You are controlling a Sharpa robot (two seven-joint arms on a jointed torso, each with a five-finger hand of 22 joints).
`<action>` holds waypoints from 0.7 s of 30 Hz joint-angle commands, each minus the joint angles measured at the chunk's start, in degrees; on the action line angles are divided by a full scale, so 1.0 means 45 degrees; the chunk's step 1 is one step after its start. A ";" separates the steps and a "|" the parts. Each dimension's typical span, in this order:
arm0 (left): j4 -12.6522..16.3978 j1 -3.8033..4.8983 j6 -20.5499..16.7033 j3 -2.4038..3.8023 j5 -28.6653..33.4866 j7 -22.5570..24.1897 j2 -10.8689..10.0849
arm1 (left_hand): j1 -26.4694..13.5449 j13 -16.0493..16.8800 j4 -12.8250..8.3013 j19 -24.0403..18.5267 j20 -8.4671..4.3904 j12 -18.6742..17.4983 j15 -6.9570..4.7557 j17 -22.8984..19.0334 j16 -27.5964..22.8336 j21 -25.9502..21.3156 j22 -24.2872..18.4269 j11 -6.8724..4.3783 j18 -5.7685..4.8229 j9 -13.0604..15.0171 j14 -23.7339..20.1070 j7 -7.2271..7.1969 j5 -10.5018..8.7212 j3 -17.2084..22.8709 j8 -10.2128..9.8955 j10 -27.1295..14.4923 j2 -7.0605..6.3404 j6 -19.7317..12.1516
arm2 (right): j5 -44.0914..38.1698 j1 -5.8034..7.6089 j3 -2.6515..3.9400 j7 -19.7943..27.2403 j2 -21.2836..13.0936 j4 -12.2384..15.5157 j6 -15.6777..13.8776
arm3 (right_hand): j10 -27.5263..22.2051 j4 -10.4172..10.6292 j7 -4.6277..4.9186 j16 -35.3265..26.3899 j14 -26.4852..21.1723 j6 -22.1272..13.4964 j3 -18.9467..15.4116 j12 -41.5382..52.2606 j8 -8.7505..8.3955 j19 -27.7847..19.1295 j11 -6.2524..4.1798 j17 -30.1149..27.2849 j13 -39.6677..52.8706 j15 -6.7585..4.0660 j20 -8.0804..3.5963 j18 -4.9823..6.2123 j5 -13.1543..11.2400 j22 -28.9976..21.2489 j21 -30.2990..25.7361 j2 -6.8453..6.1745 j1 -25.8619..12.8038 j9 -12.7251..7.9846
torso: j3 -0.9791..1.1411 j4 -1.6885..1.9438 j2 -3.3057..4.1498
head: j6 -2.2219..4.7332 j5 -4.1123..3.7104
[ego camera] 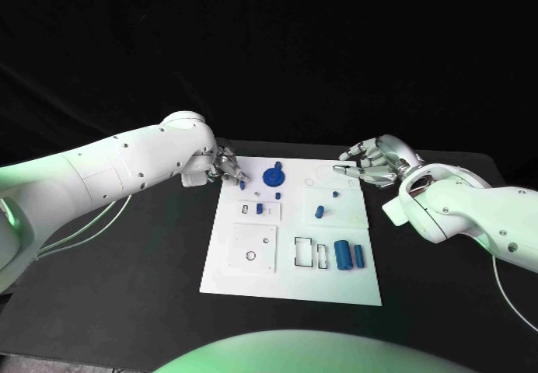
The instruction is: Assemble the parts on the task board
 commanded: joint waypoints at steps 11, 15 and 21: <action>-0.0037 0.0010 0.0115 -0.0004 0.0261 0.0161 0.0073 | 0.0434 0.0038 -0.0140 0.0021 0.0066 0.0121 0.0015 0.1179 -0.0063 0.0016 0.0056 -0.0044 0.0097 -0.0023 0.0683 -0.0021 -0.0088 0.0065 0.0024 -0.0029 0.0161 0.0136 | -0.0133 -0.0009 0.0000 0.0026 0.0029 -0.0005 0.0217 | -0.0046 -0.0005 -0.0017 -0.0073 0.0987 0.0040 -0.0047 -0.0028 0.0094 0.0537 -0.0001 0.1733 0.0006 0.0026 0.0070 0.0094 0.0056 0.2427 -0.0089 0.0009 -0.0135 -0.0014 | 0.0013 0.0001 -0.0017 | -0.0030 -0.0007; -0.0059 0.0010 0.0091 -0.0005 0.0274 0.0175 0.0074 | 0.0549 0.0048 -0.0166 0.0035 0.0058 0.0136 0.0002 0.1191 -0.0058 0.0030 0.0085 -0.0059 0.0092 -0.0019 0.0687 -0.0039 -0.0111 0.0089 0.0056 -0.0013 0.0209 0.0172 | -0.0133 -0.0009 0.0000 0.0023 0.0030 -0.0006 0.0223 | -0.0046 -0.0005 -0.0017 -0.0073 0.0987 0.0040 -0.0047 -0.0028 0.0094 0.0537 -0.0001 0.1733 0.0006 0.0026 0.0070 0.0094 0.0056 0.2427 -0.0089 0.0009 -0.0135 -0.0014 | 0.0016 0.0001 -0.0014 | -0.0038 -0.0011; -0.0080 0.0010 0.0117 -0.0005 0.0323 0.0217 0.0080 | 0.1249 0.0062 -0.0485 0.0047 0.0005 0.0172 -0.0079 0.1225 -0.0045 0.0053 0.0127 -0.0153 0.0088 0.0027 0.0701 -0.0142 -0.0144 0.0282 0.0218 0.0041 0.0444 0.0249 | -0.0133 -0.0009 0.0000 0.0021 0.0033 -0.0007 0.0230 | -0.0029 -0.0008 -0.0020 -0.0077 0.0985 0.0043 -0.0043 -0.0012 0.0103 0.0535 -0.0003 0.1723 0.0025 0.0024 0.0068 0.0096 0.0068 0.2424 -0.0096 0.0031 -0.0140 -0.0015 | 0.0018 0.0000 -0.0016 | -0.0057 -0.0018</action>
